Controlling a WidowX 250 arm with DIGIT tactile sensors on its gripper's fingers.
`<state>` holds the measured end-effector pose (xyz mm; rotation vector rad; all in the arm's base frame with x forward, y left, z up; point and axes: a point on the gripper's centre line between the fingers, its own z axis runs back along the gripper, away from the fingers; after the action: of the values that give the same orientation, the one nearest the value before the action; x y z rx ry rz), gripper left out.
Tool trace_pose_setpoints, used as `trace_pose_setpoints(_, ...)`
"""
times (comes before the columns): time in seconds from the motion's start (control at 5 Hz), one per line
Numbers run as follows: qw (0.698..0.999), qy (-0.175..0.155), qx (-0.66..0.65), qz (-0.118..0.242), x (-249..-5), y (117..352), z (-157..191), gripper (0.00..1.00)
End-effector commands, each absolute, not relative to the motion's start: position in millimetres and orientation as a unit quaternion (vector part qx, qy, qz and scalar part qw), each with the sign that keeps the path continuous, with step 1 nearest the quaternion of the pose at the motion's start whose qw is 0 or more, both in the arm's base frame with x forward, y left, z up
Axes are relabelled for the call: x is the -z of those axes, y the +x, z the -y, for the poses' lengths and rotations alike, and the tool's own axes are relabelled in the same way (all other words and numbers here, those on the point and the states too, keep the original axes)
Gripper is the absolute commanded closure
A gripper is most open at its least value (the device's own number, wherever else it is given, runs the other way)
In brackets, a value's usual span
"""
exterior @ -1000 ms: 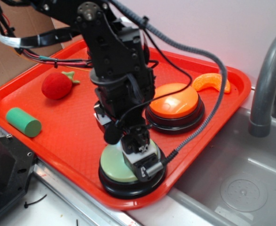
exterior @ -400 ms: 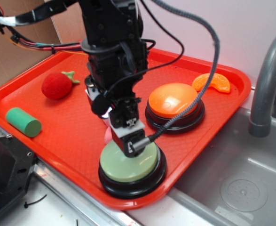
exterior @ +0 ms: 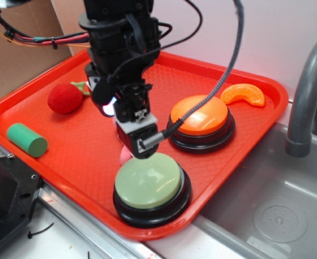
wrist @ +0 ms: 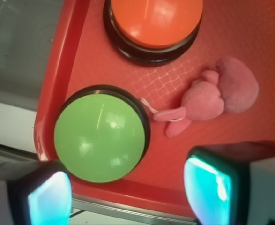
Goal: Push the green button.
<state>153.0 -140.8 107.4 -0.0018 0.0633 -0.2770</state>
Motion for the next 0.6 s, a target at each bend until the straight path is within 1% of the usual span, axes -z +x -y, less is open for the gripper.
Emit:
trace_pose_setpoints(0.0,0.991,-0.021,0.135,0.010,-137.6,160.6,144.1,0.00)
trace_pose_setpoints(0.2,0.991,-0.022,0.133,0.015,-143.7,157.9,140.9,0.00)
trace_pose_setpoints(0.4,0.990,-0.033,0.138,0.023,-151.8,155.4,138.2,0.00)
